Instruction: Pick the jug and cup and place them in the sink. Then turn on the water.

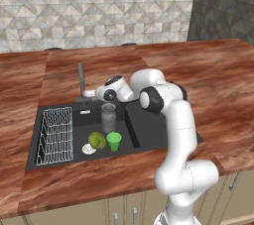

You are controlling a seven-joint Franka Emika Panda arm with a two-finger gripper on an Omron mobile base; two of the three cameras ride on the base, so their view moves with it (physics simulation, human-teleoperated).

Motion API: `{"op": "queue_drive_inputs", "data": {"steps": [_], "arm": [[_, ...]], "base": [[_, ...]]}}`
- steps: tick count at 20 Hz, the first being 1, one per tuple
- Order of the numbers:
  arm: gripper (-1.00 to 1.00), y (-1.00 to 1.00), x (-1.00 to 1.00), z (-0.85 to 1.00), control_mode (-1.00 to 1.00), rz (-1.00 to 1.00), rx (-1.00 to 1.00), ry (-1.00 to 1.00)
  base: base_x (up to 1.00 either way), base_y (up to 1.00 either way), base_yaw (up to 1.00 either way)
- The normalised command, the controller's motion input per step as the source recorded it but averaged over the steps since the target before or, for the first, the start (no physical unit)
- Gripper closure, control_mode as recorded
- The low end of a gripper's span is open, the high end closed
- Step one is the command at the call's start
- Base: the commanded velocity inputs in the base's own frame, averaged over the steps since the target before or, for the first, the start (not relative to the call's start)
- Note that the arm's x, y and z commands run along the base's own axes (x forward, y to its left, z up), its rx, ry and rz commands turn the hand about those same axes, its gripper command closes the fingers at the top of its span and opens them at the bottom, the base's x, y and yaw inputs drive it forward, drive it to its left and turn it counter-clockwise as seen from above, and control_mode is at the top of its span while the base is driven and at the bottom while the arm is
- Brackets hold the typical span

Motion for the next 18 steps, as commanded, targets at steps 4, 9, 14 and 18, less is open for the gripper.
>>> {"op": "queue_drive_inputs", "data": {"steps": [4, 9, 14, 18], "arm": [[-1.0, -0.16, 0.01, 0.0, -1.0, 0.0, 0.0, 0.0], [-1.0, -0.07, 0.0, 0.0, -1.0, 0.0, 0.0, 0.0], [-1.0, -0.03, 0.0, 0.0, -1.0, 0.0, 0.0, 0.0], [-1.0, 0.0, 0.03, 0.0, -1.0, 0.0, 0.0, 0.0]], "base": [[0.0, 0.0, 0.0], [0.0, 0.0, 0.0], [0.0, 0.0, 0.0], [0.0, 0.0, 0.0]]}}
